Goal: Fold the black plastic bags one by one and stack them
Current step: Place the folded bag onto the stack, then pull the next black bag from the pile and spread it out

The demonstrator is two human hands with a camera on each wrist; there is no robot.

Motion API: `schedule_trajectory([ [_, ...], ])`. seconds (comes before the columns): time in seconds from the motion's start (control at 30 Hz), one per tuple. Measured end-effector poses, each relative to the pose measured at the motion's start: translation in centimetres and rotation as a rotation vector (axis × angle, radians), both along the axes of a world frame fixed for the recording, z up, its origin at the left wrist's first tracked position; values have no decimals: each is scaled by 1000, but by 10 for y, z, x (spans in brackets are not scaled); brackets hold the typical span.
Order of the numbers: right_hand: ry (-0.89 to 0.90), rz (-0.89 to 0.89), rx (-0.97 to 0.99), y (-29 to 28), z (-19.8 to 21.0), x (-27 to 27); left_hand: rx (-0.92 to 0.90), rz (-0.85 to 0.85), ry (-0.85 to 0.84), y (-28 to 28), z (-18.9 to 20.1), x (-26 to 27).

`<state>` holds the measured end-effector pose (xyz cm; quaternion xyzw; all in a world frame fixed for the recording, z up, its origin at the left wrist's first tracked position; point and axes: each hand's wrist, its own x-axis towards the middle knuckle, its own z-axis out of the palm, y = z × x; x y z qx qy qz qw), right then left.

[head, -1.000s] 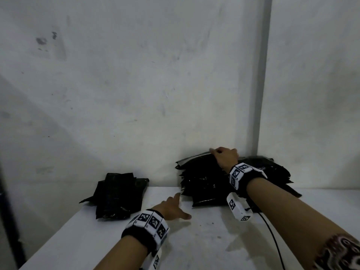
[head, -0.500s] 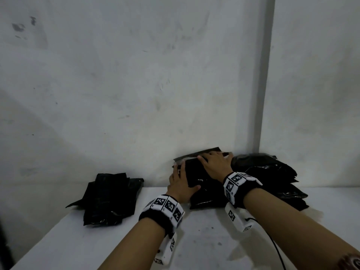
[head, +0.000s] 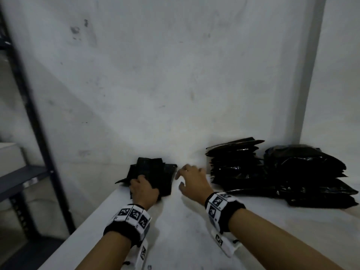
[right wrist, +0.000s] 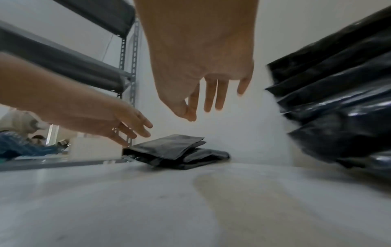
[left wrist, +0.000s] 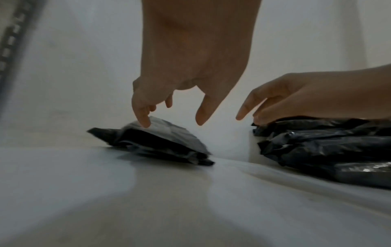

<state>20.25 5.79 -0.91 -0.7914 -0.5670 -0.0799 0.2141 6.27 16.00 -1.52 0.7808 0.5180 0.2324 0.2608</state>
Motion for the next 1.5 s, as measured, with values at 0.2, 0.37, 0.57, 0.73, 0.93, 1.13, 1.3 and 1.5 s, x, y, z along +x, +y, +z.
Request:
schedule_trajectory([
  [0.2, 305, 161, -362, 46, -23, -43, -342, -40, -338, 38, -8, -30],
  [0.37, 578, 103, -127, 55, -25, -36, -475, -44, -484, 41, -10, -37],
  [0.57, 788, -4, -217, 30, -20, -11, -625, -74, -508, 22, -20, -37],
  [0.73, 949, -62, -319, -7, 4, -3, -713, -243, -541, -14, -6, -34],
  [0.93, 1000, 98, 71, -70, 53, -13, -717, -331, -457, -59, 20, -31],
  [1.13, 878, 135, 317, -120, 99, -19, -550, -391, -536, -107, 38, -21],
  [1.3, 783, 65, 491, -162, 118, -25, -378, -547, -630, -163, 42, -8],
  [1.5, 942, 82, 557, -214, 124, -28, -471, -785, -582, -238, 61, 7],
])
